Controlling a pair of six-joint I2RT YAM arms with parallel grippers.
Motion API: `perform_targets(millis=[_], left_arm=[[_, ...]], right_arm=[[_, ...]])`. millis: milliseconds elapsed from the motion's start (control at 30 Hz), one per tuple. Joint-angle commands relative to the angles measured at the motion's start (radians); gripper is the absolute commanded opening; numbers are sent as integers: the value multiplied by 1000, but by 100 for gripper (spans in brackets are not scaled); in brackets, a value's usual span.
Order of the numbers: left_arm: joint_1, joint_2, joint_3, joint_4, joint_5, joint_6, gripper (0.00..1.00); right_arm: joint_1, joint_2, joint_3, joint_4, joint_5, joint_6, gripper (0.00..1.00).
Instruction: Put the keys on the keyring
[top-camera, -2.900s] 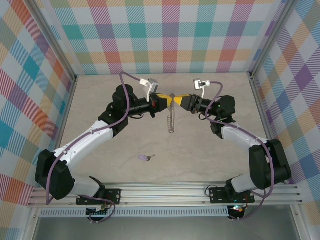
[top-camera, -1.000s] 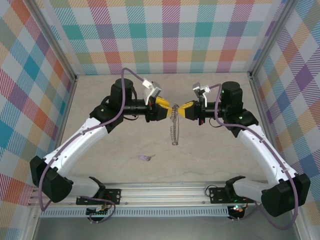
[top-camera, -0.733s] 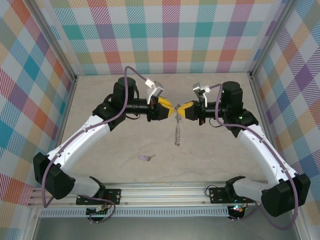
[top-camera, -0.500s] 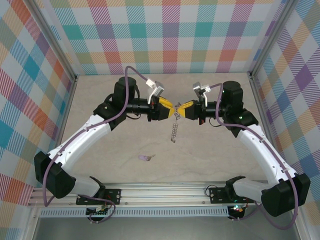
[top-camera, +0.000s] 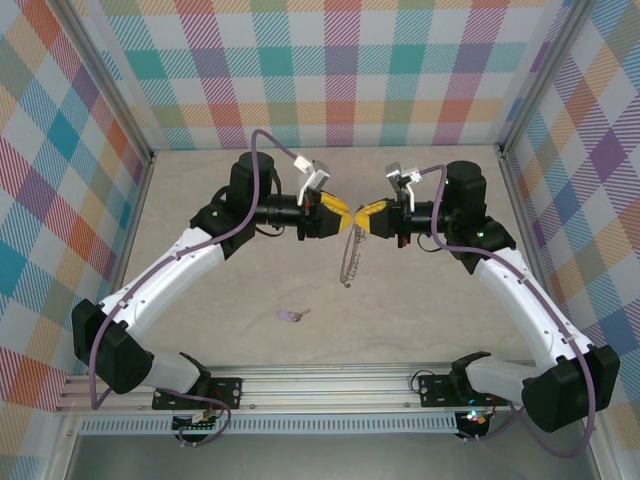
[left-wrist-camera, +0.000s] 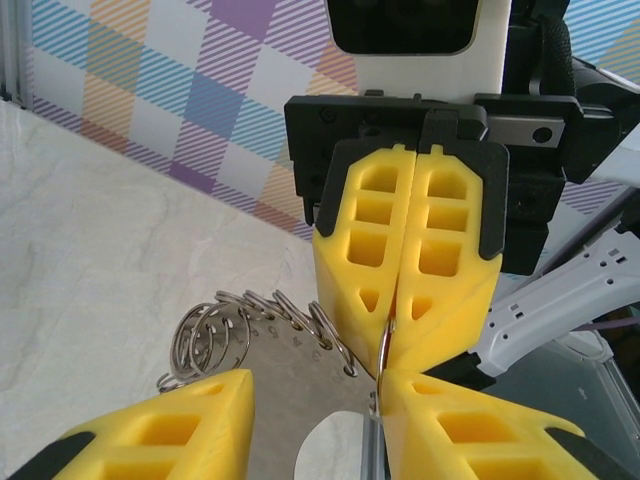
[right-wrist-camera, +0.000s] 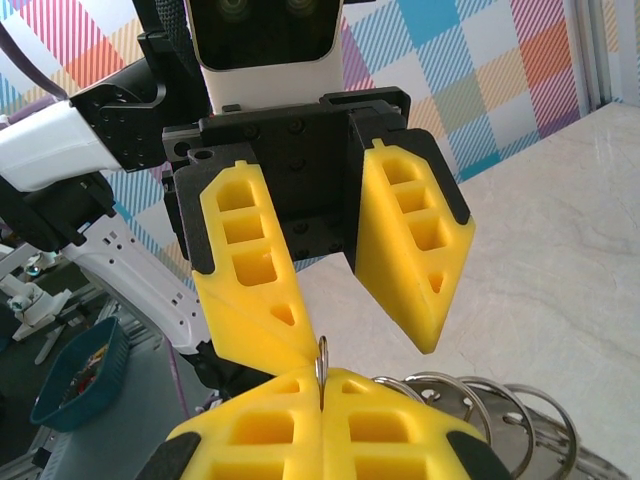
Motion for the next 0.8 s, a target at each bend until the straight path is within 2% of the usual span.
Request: perform_targets(millis=[0,200,367,467,667,767], left_arm=[[-11,14,33,44,26,-19,37],[-14,25,42,55,36,-28,35],[-19,35,42,55,47,-29,29],[-26,44,44,56,58,-30,22],[-54,77,78,-14,67,15,0],[-62,95,97,-65,43,48,0]], right_arm=[[4,3,12,49,-44,2,0],[4,5,9,58,-45,7,0],[3,7,3,72,-44,13,0],[4,11,-2,89,-47,27,0],[5,16,-14,141,-48,69,0],[5,15,-16,153,-36,89,0]])
